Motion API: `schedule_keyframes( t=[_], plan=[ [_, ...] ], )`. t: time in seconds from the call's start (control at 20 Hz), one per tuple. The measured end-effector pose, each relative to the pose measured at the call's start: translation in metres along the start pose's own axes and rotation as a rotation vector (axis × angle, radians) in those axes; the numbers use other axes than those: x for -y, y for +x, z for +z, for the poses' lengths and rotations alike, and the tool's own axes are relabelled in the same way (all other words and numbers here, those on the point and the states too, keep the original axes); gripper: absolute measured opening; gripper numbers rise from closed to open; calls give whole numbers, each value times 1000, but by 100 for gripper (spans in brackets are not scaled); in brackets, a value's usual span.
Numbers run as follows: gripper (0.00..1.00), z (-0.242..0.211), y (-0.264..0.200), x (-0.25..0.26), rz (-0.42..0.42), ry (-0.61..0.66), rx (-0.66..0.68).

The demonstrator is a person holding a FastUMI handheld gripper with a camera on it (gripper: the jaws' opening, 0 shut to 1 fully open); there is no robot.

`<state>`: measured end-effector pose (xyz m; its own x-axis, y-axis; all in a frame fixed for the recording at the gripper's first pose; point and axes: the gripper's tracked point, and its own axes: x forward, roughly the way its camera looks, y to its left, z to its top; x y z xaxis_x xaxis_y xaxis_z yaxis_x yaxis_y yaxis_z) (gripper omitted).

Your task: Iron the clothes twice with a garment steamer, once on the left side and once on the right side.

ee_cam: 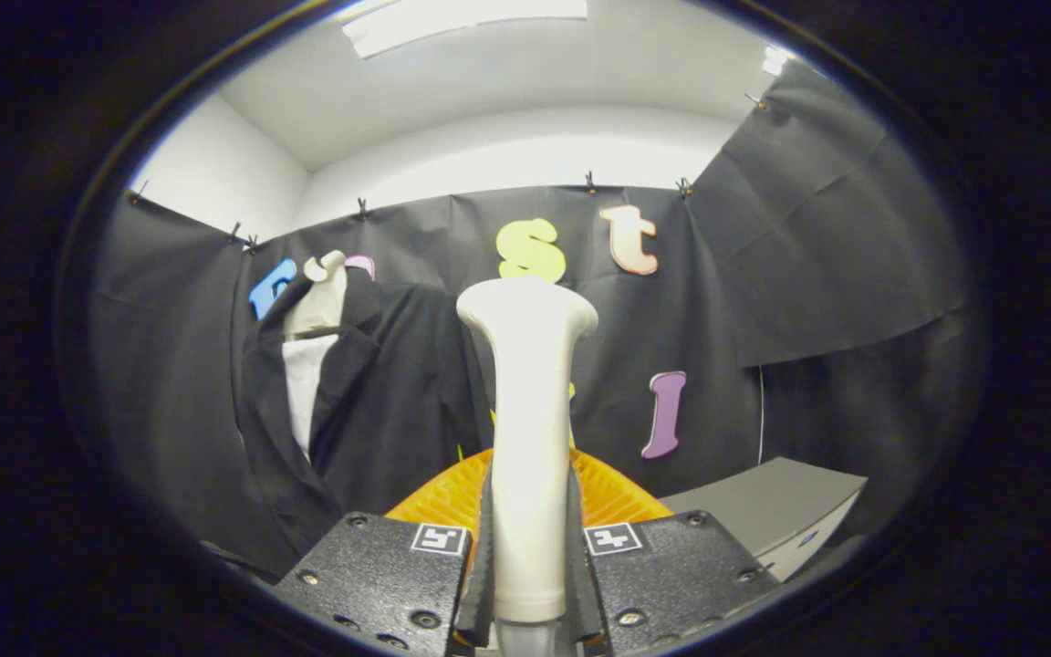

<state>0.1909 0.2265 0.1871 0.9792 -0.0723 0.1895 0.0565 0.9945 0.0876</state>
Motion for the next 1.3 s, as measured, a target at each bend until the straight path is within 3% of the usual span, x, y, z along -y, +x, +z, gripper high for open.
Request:
schedule_keyframes(
  t=[0.5,0.85,1.3],
  plan=[
    [33,23,14,-84,71,-77,185],
    [34,1,41,-113,120,-109,165],
    [34,-50,43,-122,166,-121,64]
  ],
)
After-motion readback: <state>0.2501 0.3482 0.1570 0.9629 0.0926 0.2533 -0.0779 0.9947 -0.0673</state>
